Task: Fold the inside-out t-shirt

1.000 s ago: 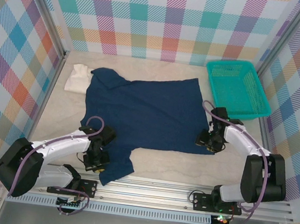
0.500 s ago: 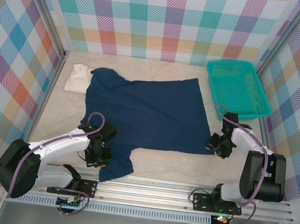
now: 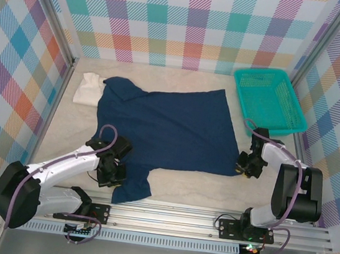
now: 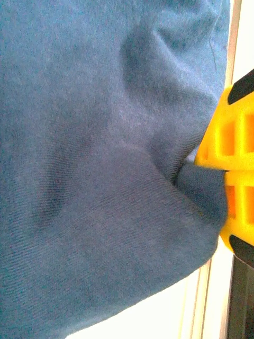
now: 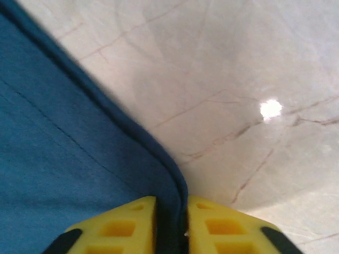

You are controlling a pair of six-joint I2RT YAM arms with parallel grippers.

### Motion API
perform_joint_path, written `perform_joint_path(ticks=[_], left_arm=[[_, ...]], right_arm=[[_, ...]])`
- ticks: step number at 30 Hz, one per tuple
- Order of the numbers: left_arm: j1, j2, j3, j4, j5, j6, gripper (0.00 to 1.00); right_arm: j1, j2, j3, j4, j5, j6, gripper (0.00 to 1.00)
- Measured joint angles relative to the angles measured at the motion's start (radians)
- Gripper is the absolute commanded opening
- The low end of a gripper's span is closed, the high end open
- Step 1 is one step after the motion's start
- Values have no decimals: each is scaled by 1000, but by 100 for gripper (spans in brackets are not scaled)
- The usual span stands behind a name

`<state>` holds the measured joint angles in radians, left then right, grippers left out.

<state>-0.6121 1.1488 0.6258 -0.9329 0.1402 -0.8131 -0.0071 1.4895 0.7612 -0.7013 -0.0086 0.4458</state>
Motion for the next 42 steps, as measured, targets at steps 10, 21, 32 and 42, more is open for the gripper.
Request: perform_joint_path(ticks=[10, 21, 32, 42], left_arm=[[135, -90, 66, -72, 19, 50, 0], [407, -10, 275, -81, 79, 235, 0], [522, 80, 328, 6, 121, 303, 0], [573, 129, 355, 49, 132, 337, 0]], right_arm=[[1, -59, -3, 3, -24, -2, 7], [1, -44, 148, -10, -57, -31, 11], [23, 126, 355, -2, -57, -69, 13], [95, 247, 483, 6, -10, -77, 11]])
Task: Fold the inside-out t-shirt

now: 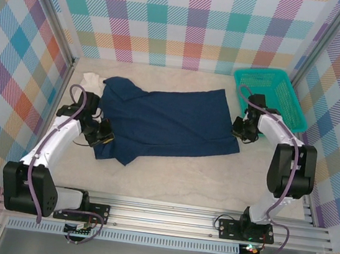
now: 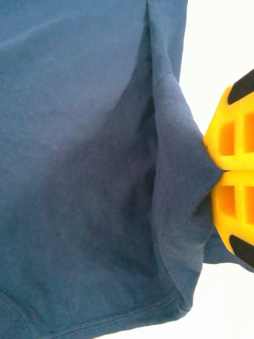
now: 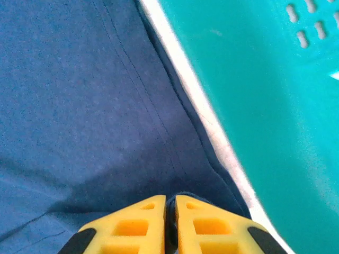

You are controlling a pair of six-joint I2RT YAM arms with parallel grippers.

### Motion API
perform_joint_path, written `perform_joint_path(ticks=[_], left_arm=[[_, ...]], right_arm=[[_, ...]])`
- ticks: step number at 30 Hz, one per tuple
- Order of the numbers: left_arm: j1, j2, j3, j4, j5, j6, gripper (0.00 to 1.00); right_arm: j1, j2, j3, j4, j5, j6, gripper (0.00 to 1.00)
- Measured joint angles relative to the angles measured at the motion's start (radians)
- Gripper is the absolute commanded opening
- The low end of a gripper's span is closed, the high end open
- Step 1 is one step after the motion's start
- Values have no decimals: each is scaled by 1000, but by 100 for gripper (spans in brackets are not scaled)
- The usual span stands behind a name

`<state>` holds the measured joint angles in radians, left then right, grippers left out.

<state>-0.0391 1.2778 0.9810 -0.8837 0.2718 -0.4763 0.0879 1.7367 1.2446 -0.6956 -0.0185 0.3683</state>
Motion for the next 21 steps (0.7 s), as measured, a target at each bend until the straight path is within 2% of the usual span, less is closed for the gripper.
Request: perform_joint_path(ticks=[9, 21], left_arm=[[42, 19, 0, 1, 18, 23, 0], [77, 18, -3, 1, 32, 37, 0]], right_arm=[[32, 82, 87, -1, 55, -15, 6], [32, 93, 131, -16, 127, -41, 4]])
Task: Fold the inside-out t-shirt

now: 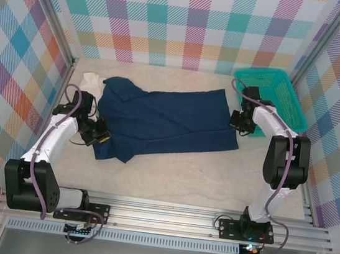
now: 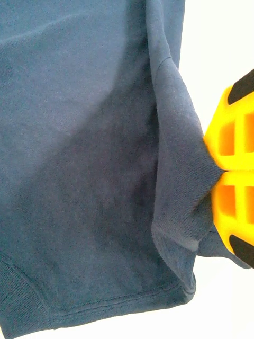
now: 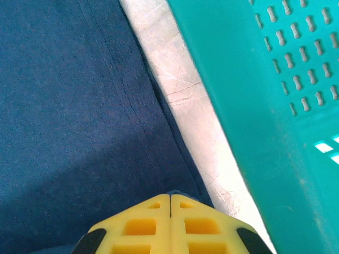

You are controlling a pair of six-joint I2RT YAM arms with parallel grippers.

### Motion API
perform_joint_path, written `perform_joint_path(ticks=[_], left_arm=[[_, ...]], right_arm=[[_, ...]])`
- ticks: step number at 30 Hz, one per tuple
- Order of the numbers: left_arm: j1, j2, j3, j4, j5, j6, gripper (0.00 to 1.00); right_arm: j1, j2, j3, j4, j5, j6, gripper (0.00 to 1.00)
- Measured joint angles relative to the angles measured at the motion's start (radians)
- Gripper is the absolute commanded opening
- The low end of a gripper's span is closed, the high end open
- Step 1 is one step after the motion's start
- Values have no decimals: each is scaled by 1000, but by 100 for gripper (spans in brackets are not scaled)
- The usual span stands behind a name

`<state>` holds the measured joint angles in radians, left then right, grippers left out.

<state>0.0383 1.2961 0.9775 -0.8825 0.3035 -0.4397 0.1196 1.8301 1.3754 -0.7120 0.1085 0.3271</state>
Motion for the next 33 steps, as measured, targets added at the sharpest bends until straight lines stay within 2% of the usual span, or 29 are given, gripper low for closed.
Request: perform_joint_path(ticks=[12, 33], left_arm=[[51, 37, -5, 53, 3, 7, 0], [55, 174, 93, 157, 29, -9, 0]], right_arm=[[28, 69, 70, 3, 6, -3, 4], [50, 139, 101, 1, 90, -29, 4]])
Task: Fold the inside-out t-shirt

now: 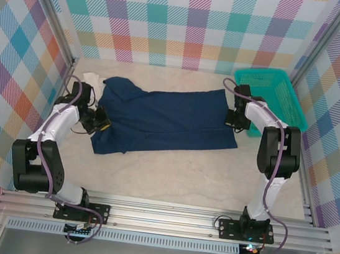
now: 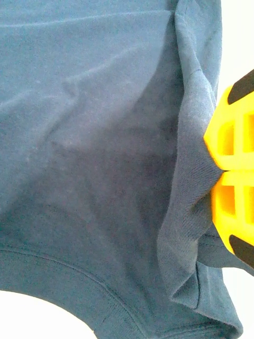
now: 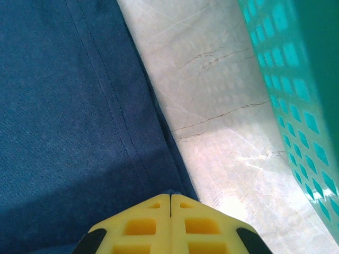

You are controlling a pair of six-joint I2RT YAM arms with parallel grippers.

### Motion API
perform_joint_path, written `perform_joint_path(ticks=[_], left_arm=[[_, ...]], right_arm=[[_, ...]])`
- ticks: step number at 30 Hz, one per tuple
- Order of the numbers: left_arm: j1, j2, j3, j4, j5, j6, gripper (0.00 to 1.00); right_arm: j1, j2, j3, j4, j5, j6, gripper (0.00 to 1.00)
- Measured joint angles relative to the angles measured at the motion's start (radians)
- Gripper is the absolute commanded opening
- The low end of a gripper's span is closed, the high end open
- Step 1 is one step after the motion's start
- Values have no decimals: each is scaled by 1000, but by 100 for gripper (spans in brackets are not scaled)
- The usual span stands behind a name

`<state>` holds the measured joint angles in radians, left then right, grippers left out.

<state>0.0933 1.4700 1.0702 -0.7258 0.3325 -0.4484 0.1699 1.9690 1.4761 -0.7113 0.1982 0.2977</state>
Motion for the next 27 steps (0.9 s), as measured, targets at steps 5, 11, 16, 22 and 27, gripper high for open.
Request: perform_joint_path(ticks=[5, 11, 16, 22, 27], left_arm=[[0, 31, 24, 0, 0, 0, 0], [0, 73, 46, 4, -2, 0, 0], [0, 78, 46, 4, -5, 1, 0], [7, 78, 46, 3, -16, 2, 0], [11, 78, 45, 2, -28, 10, 0]], right_arm=[[2, 2, 5, 0, 4, 0, 3], [2, 11, 16, -2, 16, -1, 3], [2, 11, 23, -10, 50, -16, 3], [3, 11, 40, -14, 56, -26, 3], [6, 16, 45, -14, 56, -26, 3]])
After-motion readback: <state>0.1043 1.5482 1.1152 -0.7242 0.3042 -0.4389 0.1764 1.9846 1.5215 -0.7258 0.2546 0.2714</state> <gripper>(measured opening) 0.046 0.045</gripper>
